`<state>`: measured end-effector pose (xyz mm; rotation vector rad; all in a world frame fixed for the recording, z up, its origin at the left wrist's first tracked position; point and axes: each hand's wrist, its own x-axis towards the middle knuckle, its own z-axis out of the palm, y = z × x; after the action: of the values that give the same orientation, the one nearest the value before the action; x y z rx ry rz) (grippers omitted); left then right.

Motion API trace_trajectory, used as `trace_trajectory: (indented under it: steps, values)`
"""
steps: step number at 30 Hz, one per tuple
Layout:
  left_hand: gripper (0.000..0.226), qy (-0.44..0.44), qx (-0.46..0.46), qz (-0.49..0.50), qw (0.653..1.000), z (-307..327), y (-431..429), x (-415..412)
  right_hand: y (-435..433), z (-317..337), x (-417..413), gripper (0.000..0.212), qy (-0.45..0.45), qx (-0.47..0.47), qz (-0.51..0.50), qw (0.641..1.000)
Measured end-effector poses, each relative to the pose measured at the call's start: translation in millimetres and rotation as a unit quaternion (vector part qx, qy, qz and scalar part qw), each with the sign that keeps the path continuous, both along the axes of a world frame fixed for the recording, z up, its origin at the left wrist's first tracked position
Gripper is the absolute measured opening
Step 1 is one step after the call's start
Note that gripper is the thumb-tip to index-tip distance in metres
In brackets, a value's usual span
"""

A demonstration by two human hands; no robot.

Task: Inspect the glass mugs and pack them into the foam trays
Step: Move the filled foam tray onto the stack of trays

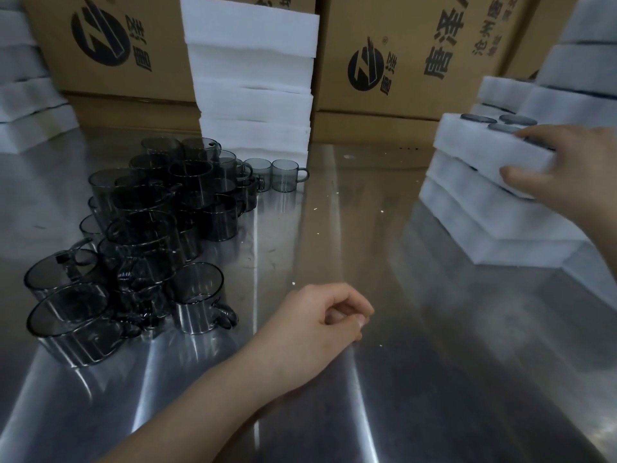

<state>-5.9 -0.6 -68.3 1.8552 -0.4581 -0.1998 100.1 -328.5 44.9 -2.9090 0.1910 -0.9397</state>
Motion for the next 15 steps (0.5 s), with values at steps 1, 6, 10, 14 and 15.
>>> trace_trajectory:
  steps: [1, 6, 10, 14, 15]
  values:
    - [0.018, 0.0, 0.001, 0.0, 1.0, -0.1, 0.0, 0.3, -0.3, 0.3, -0.1, 0.054, 0.001, -0.001, -0.002, 1.0]
    - [0.02, 0.004, 0.001, -0.006, 1.0, 0.4, 1.0, 0.9, -2.6, 1.1, 1.7, 0.055, 0.005, -0.014, -0.003, 1.0]
    - [0.019, -0.004, 0.01, -0.004, 1.0, -0.9, 0.3, 0.7, -3.6, -1.7, 2.6, 0.059, 0.035, -0.028, -0.012, 0.999]
    - [0.017, -0.047, 0.054, 0.005, 0.997, -2.3, -1.4, -0.5, -5.6, 4.5, 5.7, 0.067, 0.102, -0.032, -0.028, 0.994]
    - [0.015, -0.076, 0.078, 0.004, 0.994, -2.0, -1.9, -1.9, -1.2, 9.2, 6.1, 0.068, 0.111, -0.03, -0.043, 0.992]
